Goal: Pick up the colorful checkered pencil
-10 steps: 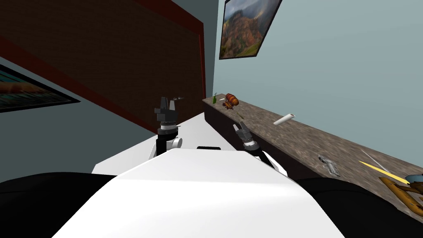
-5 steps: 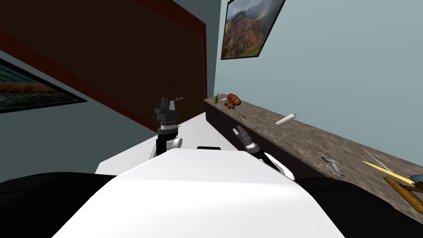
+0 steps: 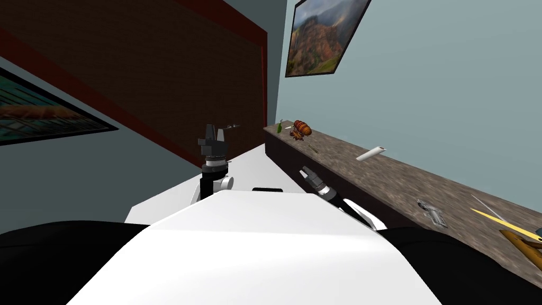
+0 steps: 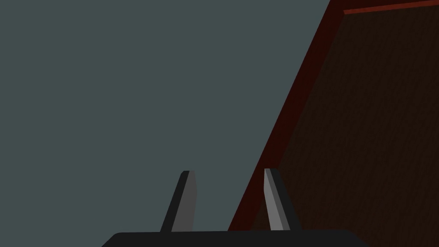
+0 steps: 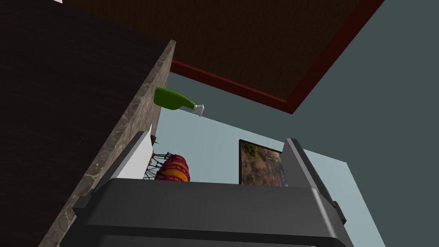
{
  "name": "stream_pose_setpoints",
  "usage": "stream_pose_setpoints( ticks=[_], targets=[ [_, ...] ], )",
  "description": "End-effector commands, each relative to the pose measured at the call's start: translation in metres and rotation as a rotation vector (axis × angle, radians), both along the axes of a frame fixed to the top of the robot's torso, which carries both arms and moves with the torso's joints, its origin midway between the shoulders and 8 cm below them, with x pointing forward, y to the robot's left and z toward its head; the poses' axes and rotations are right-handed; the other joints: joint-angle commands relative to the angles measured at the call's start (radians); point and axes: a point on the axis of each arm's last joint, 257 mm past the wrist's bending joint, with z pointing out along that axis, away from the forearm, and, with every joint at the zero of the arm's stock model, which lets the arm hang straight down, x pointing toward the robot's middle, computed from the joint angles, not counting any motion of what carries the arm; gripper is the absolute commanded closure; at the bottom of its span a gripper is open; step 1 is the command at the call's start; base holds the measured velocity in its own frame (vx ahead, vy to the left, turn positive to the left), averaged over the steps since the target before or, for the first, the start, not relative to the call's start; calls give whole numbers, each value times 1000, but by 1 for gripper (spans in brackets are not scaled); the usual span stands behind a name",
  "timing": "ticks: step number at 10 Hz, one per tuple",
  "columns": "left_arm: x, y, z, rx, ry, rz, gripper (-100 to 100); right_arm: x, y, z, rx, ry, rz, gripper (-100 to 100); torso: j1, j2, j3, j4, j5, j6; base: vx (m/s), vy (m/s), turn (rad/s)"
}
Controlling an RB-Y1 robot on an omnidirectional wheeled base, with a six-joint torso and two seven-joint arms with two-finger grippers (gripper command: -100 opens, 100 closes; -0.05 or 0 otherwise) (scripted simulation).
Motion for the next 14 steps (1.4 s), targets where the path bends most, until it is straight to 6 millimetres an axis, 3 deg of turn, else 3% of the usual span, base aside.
stream_pose_setpoints(
  ticks=[1, 2, 3, 4, 6, 7, 9, 10, 11, 12, 14],
  targets=[
    [0, 0, 0, 0, 0, 0, 0, -2, -3, -4, -24, 14, 14, -100, 0, 0, 0, 0, 0, 0, 5, 33, -6],
    [0, 0, 0, 0, 0, 0, 0, -11, -15, -27, -74, 75, 15, -100, -2, 0, 0, 0, 0, 0, 22, 46, 43],
    [0, 0, 0, 0, 0, 0, 0, -12, -16, -28, -93, 80, 31, -100, -1, -1, 0, 0, 0, 0, 20, 60, 23],
    [0, 0, 0, 0, 0, 0, 0, -23, -29, -49, -139, 139, 26, -100, -1, -1, 0, 0, 0, 0, 34, 85, 65],
    [0, 0, 0, 0, 0, 0, 0, -24, -32, -50, -176, 149, 57, -100, 0, -2, -1, 0, 0, 0, 23, 43, 0],
    [0, 0, 0, 0, 0, 0, 0, -37, -48, -71, -234, 210, 59, -100, -2, -1, 0, 0, 0, 0, 40, 43, 61],
    [0, 0, 0, 0, 0, 0, 0, -37, -50, -71, -257, 215, 79, -100, -2, -2, -1, 0, 0, 0, 29, 31, 10],
    [0, 0, 0, 0, 0, 0, 0, -51, -68, -91, -320, 276, 82, -100, -3, -1, -1, 0, -1, 0, 46, 46, 73],
    [0, 0, 0, 0, 0, 0, 0, -51, -70, -91, -341, 280, 99, -100, -2, -2, -1, 0, -1, 0, 55, 42, 26],
    [0, 0, 0, 0, 0, 0, 0, -65, -89, -109, -399, 337, 96, -100, -2, -3, -2, -1, 0, 0, 81, 41, 55],
    [0, 0, 0, 0, 0, 0, 0, -66, -93, -108, -430, 344, 123, -100, -2, -4, -3, -1, 0, 0, 49, 28, 16]
  ],
)
